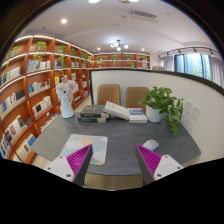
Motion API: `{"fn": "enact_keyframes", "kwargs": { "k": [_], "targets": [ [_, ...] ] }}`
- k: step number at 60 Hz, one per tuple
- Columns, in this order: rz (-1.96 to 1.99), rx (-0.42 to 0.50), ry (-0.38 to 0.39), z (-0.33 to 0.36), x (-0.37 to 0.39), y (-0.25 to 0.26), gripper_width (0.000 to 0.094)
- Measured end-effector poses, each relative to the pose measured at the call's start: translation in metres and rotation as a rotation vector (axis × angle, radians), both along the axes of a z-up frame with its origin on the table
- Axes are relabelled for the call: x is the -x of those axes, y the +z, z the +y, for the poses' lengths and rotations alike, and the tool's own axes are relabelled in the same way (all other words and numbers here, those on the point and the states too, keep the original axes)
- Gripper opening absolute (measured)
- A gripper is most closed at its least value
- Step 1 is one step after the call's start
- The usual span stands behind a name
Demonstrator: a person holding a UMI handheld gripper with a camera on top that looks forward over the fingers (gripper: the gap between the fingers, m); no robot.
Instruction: Arrange mouse
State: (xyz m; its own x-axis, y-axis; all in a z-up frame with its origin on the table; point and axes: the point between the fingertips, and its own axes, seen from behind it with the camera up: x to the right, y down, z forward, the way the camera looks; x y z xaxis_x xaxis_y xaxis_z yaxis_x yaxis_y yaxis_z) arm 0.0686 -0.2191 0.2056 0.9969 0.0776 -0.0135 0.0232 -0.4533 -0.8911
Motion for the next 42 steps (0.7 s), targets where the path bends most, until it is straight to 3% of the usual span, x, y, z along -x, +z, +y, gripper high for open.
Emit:
{"fn": "enact_keyframes", "kwargs": {
  "k": [13, 29, 42],
  "targets": [
    [-0.020, 0.056, 0.007, -0.011, -0.011, -0.041, 0.0864],
    [-0.035, 0.197, -0.070, -0.020, -0.084, -0.122, 0.0868],
    [-0.042, 0.279, -0.150, 0.017, -0.151, -0.164, 0.0853]
  ]
}}
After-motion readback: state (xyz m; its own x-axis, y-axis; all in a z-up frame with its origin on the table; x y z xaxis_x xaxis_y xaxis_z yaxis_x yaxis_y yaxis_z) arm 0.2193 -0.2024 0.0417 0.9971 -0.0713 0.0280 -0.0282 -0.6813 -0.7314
